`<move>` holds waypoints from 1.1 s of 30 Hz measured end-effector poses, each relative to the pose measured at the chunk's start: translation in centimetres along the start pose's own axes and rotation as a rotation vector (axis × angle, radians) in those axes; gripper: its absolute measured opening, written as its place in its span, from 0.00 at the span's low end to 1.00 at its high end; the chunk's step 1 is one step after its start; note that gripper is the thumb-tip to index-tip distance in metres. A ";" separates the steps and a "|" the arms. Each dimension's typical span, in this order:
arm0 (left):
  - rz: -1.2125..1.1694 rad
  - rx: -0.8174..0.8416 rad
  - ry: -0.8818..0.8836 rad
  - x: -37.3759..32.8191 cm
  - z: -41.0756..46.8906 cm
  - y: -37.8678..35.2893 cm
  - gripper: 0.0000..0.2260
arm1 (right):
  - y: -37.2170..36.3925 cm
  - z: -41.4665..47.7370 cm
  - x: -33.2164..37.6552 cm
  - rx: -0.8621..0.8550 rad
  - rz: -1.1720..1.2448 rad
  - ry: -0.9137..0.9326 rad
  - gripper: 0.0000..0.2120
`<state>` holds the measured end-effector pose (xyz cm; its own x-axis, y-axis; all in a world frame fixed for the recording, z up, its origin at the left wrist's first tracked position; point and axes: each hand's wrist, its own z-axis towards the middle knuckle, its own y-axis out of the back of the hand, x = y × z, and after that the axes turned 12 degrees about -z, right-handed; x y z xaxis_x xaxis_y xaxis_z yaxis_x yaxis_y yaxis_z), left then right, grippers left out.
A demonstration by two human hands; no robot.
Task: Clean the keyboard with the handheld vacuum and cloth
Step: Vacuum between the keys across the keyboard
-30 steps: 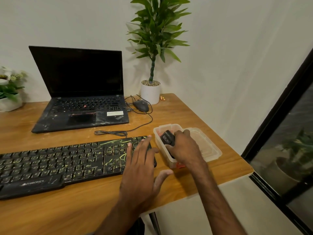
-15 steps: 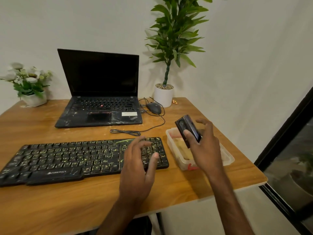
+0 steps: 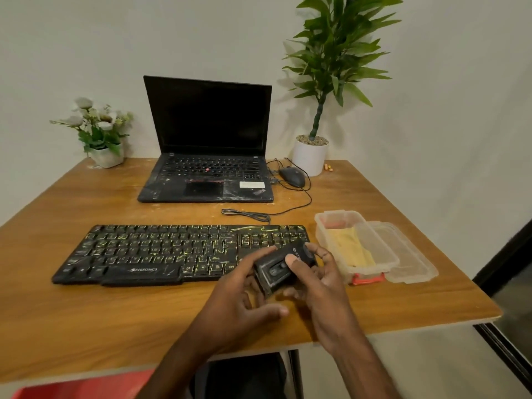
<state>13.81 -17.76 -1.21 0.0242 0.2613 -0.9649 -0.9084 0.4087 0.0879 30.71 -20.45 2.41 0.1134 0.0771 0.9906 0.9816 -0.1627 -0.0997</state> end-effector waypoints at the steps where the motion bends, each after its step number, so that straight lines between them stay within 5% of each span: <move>1: 0.043 -0.013 -0.004 0.0 0.0 -0.1 0.36 | -0.4 0.1 -0.4 0.001 0.074 -0.012 0.25; 6: 0.278 -0.071 -0.094 -0.1 0.1 -0.4 0.34 | -0.8 0.4 -1.4 0.045 0.195 -0.011 0.23; 17: 0.265 -0.077 -0.112 0.1 0.6 -0.3 0.34 | -0.5 1.3 -1.9 0.094 0.197 -0.006 0.35; 33: 0.287 -0.086 -0.092 0.8 0.5 -0.3 0.37 | -0.4 1.1 -2.1 0.180 0.197 0.003 0.34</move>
<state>14.30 -17.21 -1.83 -0.2048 0.4348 -0.8769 -0.9155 0.2319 0.3288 30.25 -19.48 0.31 0.3049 0.0583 0.9506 0.9522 0.0037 -0.3056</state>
